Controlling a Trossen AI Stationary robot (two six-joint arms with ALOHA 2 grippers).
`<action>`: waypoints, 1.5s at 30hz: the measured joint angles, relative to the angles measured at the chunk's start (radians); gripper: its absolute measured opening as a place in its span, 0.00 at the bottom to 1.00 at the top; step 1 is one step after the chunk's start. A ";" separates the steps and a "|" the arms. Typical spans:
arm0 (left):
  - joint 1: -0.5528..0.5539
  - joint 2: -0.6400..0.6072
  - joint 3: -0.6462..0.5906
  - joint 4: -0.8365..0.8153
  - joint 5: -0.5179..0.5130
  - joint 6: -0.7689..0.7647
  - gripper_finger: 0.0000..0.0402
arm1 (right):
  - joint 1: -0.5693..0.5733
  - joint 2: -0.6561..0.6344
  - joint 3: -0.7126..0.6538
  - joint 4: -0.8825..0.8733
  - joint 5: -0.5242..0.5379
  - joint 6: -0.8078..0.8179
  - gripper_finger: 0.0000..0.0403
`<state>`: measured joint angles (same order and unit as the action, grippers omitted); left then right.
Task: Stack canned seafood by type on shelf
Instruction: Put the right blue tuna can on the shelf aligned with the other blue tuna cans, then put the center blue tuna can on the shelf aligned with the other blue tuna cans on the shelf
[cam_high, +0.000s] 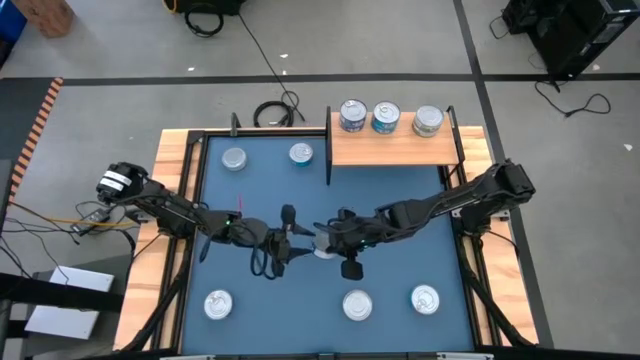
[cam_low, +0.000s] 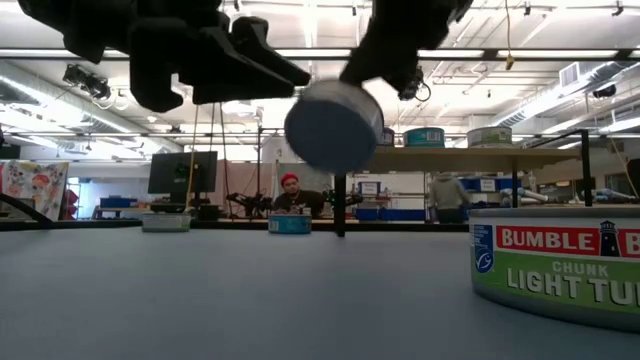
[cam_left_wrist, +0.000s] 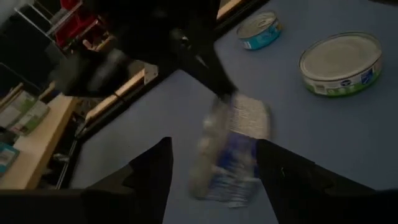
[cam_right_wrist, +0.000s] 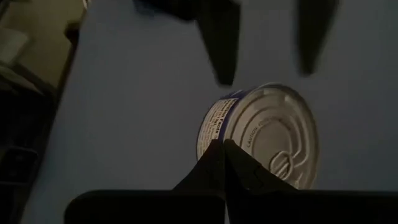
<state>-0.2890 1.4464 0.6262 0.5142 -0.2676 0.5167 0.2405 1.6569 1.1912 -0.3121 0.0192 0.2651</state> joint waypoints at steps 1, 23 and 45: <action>0.000 0.000 0.000 -0.005 0.000 -0.007 0.58 | 0.000 0.015 0.000 0.002 -0.005 -0.001 0.00; 0.001 0.124 0.000 -0.071 0.071 -0.081 0.55 | 0.006 0.054 0.001 -0.095 0.114 0.090 0.37; 0.028 0.198 0.001 0.064 0.070 -0.084 0.21 | 0.012 0.078 -0.187 -0.092 0.112 0.229 0.02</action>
<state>-0.2607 1.6447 0.6273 0.5784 -0.1978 0.4332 0.2526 1.7351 1.0041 -0.4043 0.1313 0.4940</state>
